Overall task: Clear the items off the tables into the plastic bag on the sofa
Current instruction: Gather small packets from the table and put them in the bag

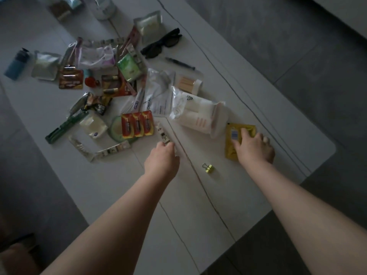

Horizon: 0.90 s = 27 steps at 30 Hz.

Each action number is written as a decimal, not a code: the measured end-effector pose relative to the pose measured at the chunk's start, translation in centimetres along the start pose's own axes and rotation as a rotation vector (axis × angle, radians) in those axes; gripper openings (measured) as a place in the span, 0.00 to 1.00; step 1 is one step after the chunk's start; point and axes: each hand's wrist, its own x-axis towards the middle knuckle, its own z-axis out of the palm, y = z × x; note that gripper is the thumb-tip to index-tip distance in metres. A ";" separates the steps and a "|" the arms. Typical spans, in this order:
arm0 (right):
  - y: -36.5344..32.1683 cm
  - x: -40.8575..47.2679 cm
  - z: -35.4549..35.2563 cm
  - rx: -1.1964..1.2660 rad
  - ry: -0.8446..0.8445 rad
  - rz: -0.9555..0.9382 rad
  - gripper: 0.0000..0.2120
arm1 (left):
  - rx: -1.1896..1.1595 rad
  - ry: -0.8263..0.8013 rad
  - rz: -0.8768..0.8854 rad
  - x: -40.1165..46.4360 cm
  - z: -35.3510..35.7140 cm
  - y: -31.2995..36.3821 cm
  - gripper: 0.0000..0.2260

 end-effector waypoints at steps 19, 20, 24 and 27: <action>2.7 -1.6 1.4 0.185 -0.024 -0.158 0.26 | -0.104 0.114 -0.225 3.9 0.0 1.2 0.13; 3.2 -2.2 1.4 0.172 -0.027 -0.189 0.25 | -0.109 0.108 -0.232 3.6 0.0 1.1 0.13; 4.1 -4.2 0.8 0.258 -0.112 -0.255 0.14 | -0.124 0.072 -0.244 1.8 0.1 0.3 0.13; 2.8 -5.6 0.0 0.248 -0.132 -0.322 0.06 | -0.112 0.052 -0.218 0.2 -0.1 -0.7 0.12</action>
